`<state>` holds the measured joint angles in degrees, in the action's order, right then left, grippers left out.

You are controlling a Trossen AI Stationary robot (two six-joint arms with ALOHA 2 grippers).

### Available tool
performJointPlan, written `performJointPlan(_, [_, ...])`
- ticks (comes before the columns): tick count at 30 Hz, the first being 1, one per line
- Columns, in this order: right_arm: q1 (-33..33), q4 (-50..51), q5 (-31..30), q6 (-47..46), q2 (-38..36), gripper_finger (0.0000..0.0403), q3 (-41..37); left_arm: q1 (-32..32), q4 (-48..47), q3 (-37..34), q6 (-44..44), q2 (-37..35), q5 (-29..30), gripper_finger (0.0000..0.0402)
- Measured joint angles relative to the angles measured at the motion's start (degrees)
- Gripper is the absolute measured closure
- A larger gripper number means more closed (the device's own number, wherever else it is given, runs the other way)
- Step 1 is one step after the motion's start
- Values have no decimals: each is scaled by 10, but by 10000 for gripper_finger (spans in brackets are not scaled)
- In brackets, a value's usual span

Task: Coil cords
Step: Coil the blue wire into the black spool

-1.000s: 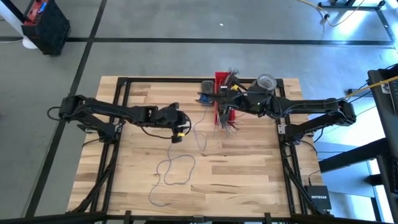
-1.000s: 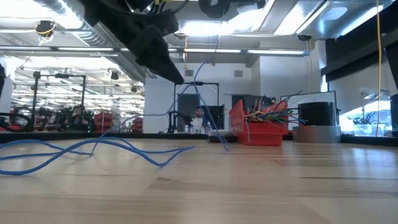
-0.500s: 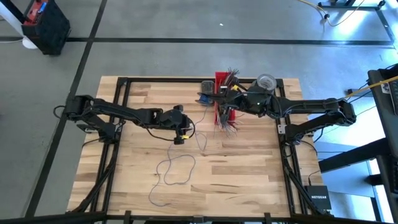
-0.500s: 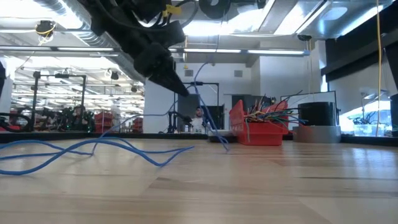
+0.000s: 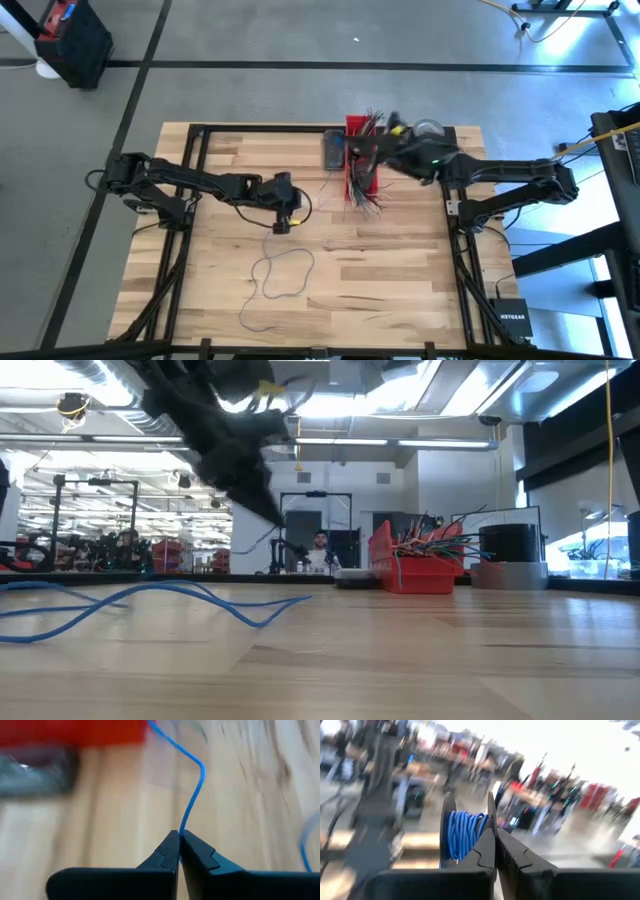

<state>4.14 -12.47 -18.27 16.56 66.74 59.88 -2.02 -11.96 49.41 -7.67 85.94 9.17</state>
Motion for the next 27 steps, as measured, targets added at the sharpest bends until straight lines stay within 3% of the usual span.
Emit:
performJointPlan(6, [0,-10,-31,52,-32,395,79,32,-20,-56,61,7,0,399])
performJointPlan(14, [0,69,-32,65,-33,395,200,44,0,-129,141,9,4,398])
performJointPlan(22, [0,145,-32,64,-32,395,211,40,-24,-109,145,10,-8,334])
performJointPlan(27, [0,168,-27,59,-32,395,211,41,-173,-45,122,-14,-24,294])
